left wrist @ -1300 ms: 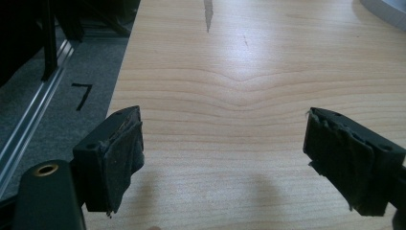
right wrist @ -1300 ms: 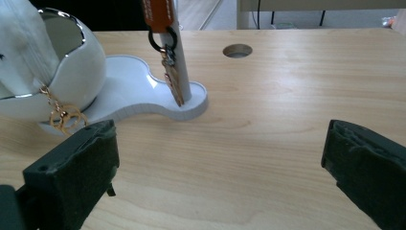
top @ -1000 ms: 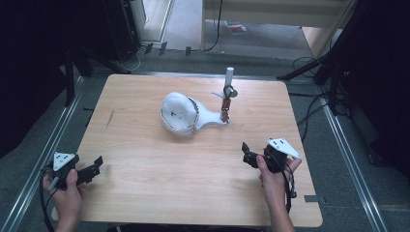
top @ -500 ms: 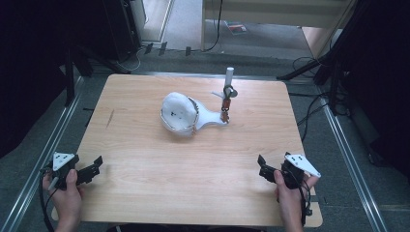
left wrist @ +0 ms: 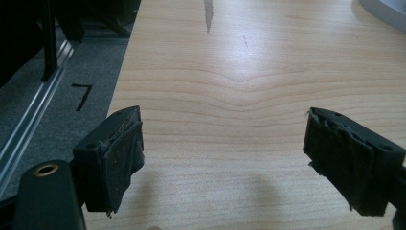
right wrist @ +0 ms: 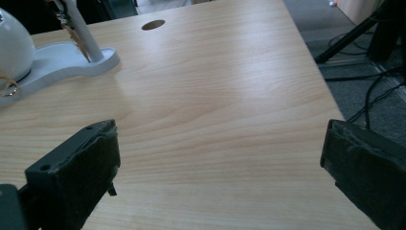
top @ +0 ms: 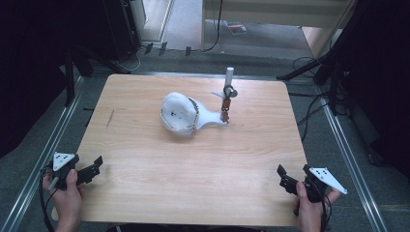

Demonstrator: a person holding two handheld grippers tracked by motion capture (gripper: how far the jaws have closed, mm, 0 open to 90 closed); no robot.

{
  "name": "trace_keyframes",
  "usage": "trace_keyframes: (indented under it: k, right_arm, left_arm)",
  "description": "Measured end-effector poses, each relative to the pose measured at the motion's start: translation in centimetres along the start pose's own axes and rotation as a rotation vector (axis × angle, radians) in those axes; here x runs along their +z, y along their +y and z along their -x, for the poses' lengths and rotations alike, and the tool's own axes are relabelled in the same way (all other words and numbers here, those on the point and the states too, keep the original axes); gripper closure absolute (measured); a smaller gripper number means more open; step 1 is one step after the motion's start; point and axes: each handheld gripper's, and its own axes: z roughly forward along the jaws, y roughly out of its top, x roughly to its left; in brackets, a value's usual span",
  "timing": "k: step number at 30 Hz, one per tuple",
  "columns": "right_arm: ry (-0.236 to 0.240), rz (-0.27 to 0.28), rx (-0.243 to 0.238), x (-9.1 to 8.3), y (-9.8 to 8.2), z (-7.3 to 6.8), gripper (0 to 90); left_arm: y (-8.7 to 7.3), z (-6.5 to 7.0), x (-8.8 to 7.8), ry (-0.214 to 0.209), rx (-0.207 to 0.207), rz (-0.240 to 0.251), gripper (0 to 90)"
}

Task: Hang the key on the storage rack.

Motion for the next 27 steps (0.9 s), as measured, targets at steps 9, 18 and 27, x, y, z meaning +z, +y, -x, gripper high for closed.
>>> trace_keyframes:
  k: [9,18,27]
  right_arm:
    - [-0.048,0.015,-0.006,-2.0,-0.7,2.2,3.3]
    - [-0.061,0.017,0.013,-3.5,-1.5,3.9,3.8]
    - [-0.062,0.014,-0.003,-3.4,-2.0,4.0,4.6]
  left_arm:
    - [0.0,0.0,-0.1,-0.01,0.004,0.012,14.5]
    - [-0.1,0.0,-0.1,-0.007,-0.004,0.021,14.5]
    - [-0.1,0.0,-0.1,-0.006,-0.005,0.022,14.5]
